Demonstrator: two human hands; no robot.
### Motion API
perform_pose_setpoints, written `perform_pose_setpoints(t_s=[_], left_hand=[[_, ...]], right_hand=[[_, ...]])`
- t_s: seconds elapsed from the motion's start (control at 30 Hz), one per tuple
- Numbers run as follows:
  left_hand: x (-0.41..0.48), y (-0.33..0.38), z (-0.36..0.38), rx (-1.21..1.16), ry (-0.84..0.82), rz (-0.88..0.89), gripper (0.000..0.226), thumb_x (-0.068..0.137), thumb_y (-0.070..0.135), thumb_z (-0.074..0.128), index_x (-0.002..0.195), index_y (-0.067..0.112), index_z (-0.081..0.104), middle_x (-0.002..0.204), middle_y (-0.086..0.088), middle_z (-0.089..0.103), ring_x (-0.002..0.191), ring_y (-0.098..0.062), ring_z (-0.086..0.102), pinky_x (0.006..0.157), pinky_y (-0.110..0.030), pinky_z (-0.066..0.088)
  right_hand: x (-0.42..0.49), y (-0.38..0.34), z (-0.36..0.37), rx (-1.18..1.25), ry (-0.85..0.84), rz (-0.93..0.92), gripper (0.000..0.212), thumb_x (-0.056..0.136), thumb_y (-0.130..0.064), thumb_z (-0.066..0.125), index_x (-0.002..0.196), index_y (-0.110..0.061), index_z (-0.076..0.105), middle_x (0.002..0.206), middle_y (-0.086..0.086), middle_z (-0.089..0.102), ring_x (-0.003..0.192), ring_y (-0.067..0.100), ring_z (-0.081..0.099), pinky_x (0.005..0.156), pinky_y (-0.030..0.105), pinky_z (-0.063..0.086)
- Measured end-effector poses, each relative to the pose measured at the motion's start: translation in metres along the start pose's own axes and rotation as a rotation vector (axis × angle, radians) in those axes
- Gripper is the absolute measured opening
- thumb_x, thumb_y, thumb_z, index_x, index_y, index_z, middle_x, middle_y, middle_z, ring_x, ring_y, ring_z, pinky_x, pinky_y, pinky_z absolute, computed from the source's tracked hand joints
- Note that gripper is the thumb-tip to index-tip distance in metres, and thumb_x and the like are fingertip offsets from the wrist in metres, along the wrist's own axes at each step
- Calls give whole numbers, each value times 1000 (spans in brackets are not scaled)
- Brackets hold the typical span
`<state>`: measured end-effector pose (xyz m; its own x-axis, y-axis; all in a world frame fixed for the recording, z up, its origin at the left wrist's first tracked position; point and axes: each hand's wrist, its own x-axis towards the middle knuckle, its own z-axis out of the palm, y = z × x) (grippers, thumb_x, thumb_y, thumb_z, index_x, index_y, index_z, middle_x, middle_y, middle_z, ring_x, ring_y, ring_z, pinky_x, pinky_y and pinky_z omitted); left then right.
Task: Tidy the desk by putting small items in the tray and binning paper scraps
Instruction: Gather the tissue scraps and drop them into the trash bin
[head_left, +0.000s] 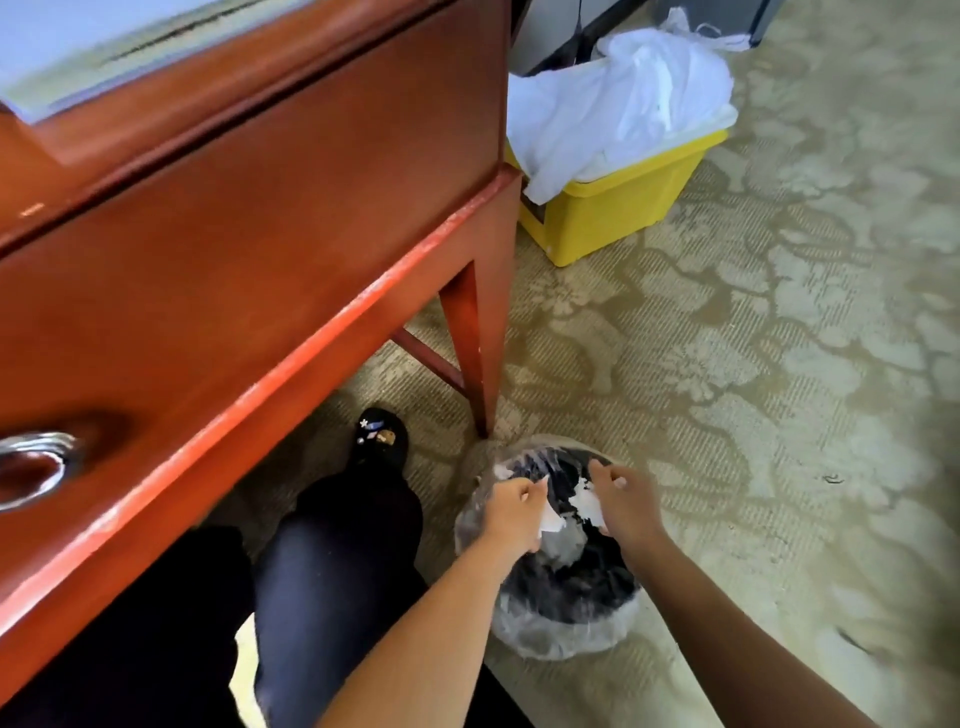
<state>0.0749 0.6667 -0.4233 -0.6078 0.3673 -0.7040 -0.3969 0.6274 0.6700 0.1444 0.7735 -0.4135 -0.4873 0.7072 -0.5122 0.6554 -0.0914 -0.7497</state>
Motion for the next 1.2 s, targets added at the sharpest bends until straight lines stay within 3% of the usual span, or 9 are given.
perform_pose_setpoints(t_s=[0.17,0.33,0.43,0.5,0.57,0.73,0.83,1.07,1.2], left_hand=[[18,-11,12,49,-44,-138,46,99,23,45,56,12,32,47,-4,33,26,-12,33,37,-23,30],[29,-23,24,94,-105,-225,35,97,14,40,64,14,33,66,-5,35,56,-20,36,64,-33,39],[26,-19,25,169,-216,-281,18,99,16,34,103,10,50,97,-13,51,83,-29,52,75,-35,42],[28,-18,24,246,-257,-288,37,101,17,30,137,11,36,133,-15,46,106,-31,52,81,-35,42],[30,-20,22,265,-245,-271,45,102,16,29,146,13,24,147,-13,35,119,-31,48,87,-34,41],[27,-16,13,218,-24,-181,32,102,14,30,127,9,50,131,-13,53,92,-23,49,76,-30,39],[27,-16,-3,241,126,-146,26,100,9,32,112,3,54,124,-18,57,107,-32,56,85,-35,45],[43,-16,-37,235,245,-262,28,99,9,39,121,-1,52,128,-18,56,118,-33,53,92,-36,44],[48,-23,-35,225,234,-281,31,99,16,42,116,-5,57,122,-20,61,114,-34,57,90,-36,44]], right_hand=[[15,27,13,-123,-5,104,47,96,-24,48,55,-8,33,51,4,29,50,20,28,53,30,22],[21,46,26,-186,-36,163,38,97,-27,48,64,-7,49,55,5,41,52,20,40,52,30,31],[24,53,29,-243,-91,193,27,97,-28,46,83,-8,58,67,2,50,60,14,48,57,31,38],[25,55,30,-283,-162,209,24,98,-30,44,99,-11,58,83,2,56,77,18,56,69,32,41],[27,57,29,-333,-214,200,31,99,-29,42,118,-11,57,109,7,60,103,26,57,78,30,40],[38,55,35,-527,-159,-62,34,95,-27,51,128,-16,53,131,7,54,122,28,48,93,40,48],[45,33,50,-603,-238,-252,38,94,-21,53,132,-18,50,130,8,52,118,26,51,88,35,48],[54,9,92,-868,-419,-440,45,93,-17,53,137,-21,45,133,7,51,118,28,52,78,36,47],[55,8,101,-959,-418,-434,23,93,-12,48,115,-14,57,124,8,56,116,29,52,76,40,48]])
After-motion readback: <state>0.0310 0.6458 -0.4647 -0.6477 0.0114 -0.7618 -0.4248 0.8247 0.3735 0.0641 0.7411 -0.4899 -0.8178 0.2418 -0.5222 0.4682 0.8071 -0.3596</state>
